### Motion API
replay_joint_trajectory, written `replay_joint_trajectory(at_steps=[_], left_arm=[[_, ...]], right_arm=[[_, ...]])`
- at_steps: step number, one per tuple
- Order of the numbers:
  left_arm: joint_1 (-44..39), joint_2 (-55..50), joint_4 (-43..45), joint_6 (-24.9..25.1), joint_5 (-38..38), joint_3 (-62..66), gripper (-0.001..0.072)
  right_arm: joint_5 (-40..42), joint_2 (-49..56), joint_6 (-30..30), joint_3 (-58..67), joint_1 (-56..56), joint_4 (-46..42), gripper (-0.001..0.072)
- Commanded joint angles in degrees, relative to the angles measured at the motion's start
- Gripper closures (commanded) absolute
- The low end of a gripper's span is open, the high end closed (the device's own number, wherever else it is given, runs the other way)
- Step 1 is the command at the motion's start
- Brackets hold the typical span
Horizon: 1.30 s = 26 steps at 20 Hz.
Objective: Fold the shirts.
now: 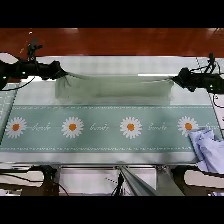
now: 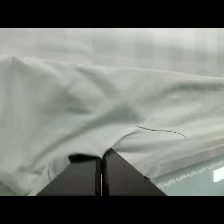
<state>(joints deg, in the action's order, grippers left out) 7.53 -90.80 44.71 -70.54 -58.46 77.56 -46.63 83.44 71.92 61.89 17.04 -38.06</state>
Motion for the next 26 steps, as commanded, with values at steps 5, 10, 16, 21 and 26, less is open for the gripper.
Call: replay_joint_trajectory(at_steps=[5, 10, 16, 21, 26], left_arm=[[0.63, -11.85, -0.11, -1.46, -4.2, 6.38, 0.062], [6.91, -11.63, 1.11, -1.51, -16.48, 6.99, 0.0222], [11.37, -8.68, 1.09, -1.49, -25.66, 7.21, 0.0229], [9.03, -6.6, -7.28, -0.72, -25.66, 7.21, 0.023], [5.57, -4.61, -11.8, -0.57, -25.59, 7.23, 0.023]], right_arm=[[5.35, 8.11, -0.02, 0.76, -3.65, -4.0, 0.0676], [-1.99, 5.38, -0.35, 0.79, -0.13, -21.42, 0.0176], [-2.91, -0.68, 3.08, 0.76, 8.33, -20.74, 0.0161], [-6.14, 7.26, -3.89, 0.76, 7.32, -0.85, 0.0101], [1.92, 14.14, -4.15, 0.79, -0.98, 8.33, 0.0101]])
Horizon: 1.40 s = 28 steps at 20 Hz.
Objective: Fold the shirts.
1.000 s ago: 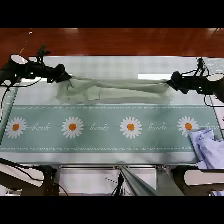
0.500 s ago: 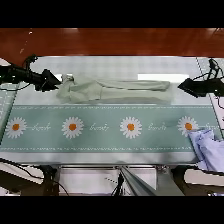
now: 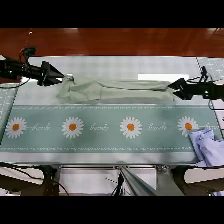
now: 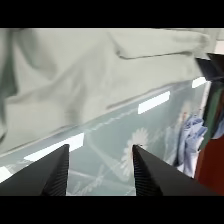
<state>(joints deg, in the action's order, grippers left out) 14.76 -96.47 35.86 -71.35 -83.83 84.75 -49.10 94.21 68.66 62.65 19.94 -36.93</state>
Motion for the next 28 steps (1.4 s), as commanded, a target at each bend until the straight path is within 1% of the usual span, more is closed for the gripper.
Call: replay_joint_trajectory(at_steps=[1, 2, 3, 5, 6, 8, 9, 11, 12, 13, 15, 17, 20, 22, 24, 26, 28], left_arm=[[-2.21, 1.22, -2.95, 0.24, -0.22, 0.04, 0.023], [-2.75, 1.33, -2.95, 0.24, -0.22, 0.04, 0.023], [-3.19, 1.33, -2.95, 0.24, -0.22, 0.04, 0.023], [-4.04, 1.33, -2.95, 0.24, -0.11, 0.04, 0.023], [-4.46, 1.33, -2.93, 0.22, 0.35, 0.04, 0.0234], [-5.6, 1.33, -2.95, 0.2, 2.23, 0.02, 0.0272], [-6.49, 1.33, -2.95, 0.22, 3.56, 0.02, 0.0399], [-9.51, 1.33, -2.93, 1.27, 7.39, 0.02, 0.0542], [-11.74, 1.33, -2.95, 2.56, 9.49, 0.02, 0.0652], [-14.08, 1.31, -2.95, 3.23, 11.47, 0.02, 0.0685], [-19.58, 1.31, -2.93, 3.23, 15.41, 0.02, 0.0685], [-25.44, 1.27, -2.89, 3.23, 18.53, 0.02, 0.0686], [-33.38, 0.24, -2.86, 3.19, 22.58, 0.0, 0.0686], [-38.47, -1.2, -2.89, 3.17, 25.2, 0.0, 0.0686], [-42.93, -3.32, -2.89, 3.1, 25.88, 0.0, 0.0685], [-46.62, -6.01, -2.89, 1.03, 26.05, 0.0, 0.0685], [-50.25, -8.96, -3.19, -2.56, 26.56, 0.02, 0.0685]], right_arm=[[7.39, 3.72, -0.92, 0.02, -5.64, 7.85, 0.0107], [10.32, 3.72, -0.87, 0.02, -6.99, 8.2, 0.0135], [12.48, 3.65, -0.9, 0.02, -8.13, 8.79, 0.0255], [13.42, 2.95, -0.92, 0.02, -9.07, 8.96, 0.067], [13.0, 2.14, -1.25, 0.02, -9.09, 9.01, 0.0677], [10.16, -1.11, -4.2, 0.02, -9.05, 8.76, 0.0677], [8.35, -3.63, -4.52, 0.02, -9.05, 7.5, 0.0678], [4.15, -9.42, -4.35, 0.02, -9.11, 4.79, 0.0678], [2.23, -12.44, -3.56, 0.02, -9.09, 3.74, 0.0678], [0.5, -15.82, -1.84, 0.02, -9.14, 2.21, 0.0678], [-1.2, -22.53, 1.6, 0.02, -10.29, -1.81, 0.0678], [-1.38, -28.96, 6.4, 0.02, -12.92, -8.22, 0.0678], [-2.58, -36.68, 17.57, 0.02, -17.55, -18.88, 0.0678], [-3.74, -40.92, 23.34, 0.02, -20.96, -24.76, 0.0678], [-4.31, -44.92, 29.4, 0.02, -24.79, -30.97, 0.0678], [-4.79, -48.54, 34.6, 0.02, -27.98, -35.36, 0.0678], [-5.03, -51.71, 38.91, 0.02, -30.56, -38.66, 0.0679]])
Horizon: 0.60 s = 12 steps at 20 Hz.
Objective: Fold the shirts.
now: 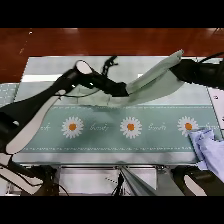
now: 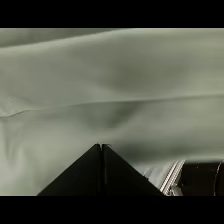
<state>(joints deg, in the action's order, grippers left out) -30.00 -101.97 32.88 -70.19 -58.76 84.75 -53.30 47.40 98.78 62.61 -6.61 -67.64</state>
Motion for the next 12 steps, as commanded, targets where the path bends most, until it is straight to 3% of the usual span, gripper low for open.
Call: replay_joint_trajectory(at_steps=[1, 5, 8, 12], left_arm=[[-7.45, -4.87, -1.46, -4.02, 1.79, 0.02, 0.0685], [-9.14, -5.66, -3.37, -1.84, 6.27, 0.04, 0.0686], [-0.76, -0.28, -3.28, 1.25, 3.34, 0.02, 0.0687], [14.12, 11.78, -0.55, 1.68, 2.82, 0.02, 0.0687]], right_arm=[[-1.07, -6.1, 10.32, 0.07, -4.76, -8.7, 0.0679], [-4.17, -8.61, 11.08, 0.07, -5.29, -11.93, 0.0678], [-2.56, -8.04, 9.81, 0.07, -5.29, -16.2, 0.0679], [10.1, -1.18, 7.21, 0.07, -10.14, -13.0, 0.0679]])
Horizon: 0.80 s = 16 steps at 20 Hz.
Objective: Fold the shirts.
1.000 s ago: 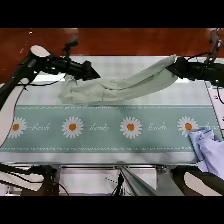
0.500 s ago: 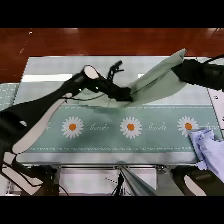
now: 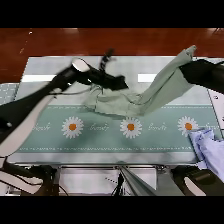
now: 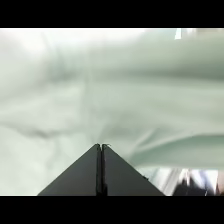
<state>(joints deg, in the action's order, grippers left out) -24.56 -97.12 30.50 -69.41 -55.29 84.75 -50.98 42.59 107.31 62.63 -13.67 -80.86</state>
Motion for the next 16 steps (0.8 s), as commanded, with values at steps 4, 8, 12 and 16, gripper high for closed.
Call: replay_joint_trajectory(at_steps=[4, 8, 12, 16], left_arm=[[23.65, 19.21, 5.7, 0.83, -3.17, 0.02, 0.0686], [34.47, 28.2, 5.79, 0.83, -11.82, 0.02, 0.0686], [35.41, 32.48, 7.67, 0.81, -15.93, 0.0, 0.0686], [32.5, 32.39, 9.18, 0.81, -15.76, -0.83, 0.0686]], right_arm=[[20.09, 17.66, -1.31, 0.04, -12.57, 0.98, 0.0679], [39.6, 31.93, -1.03, 0.04, -21.46, 3.56, 0.0679], [51.32, 43.3, -0.61, 0.04, -28.96, 16.26, 0.0604], [46.42, 42.05, -4.0, 0.04, -29.9, 11.65, 0.016]])
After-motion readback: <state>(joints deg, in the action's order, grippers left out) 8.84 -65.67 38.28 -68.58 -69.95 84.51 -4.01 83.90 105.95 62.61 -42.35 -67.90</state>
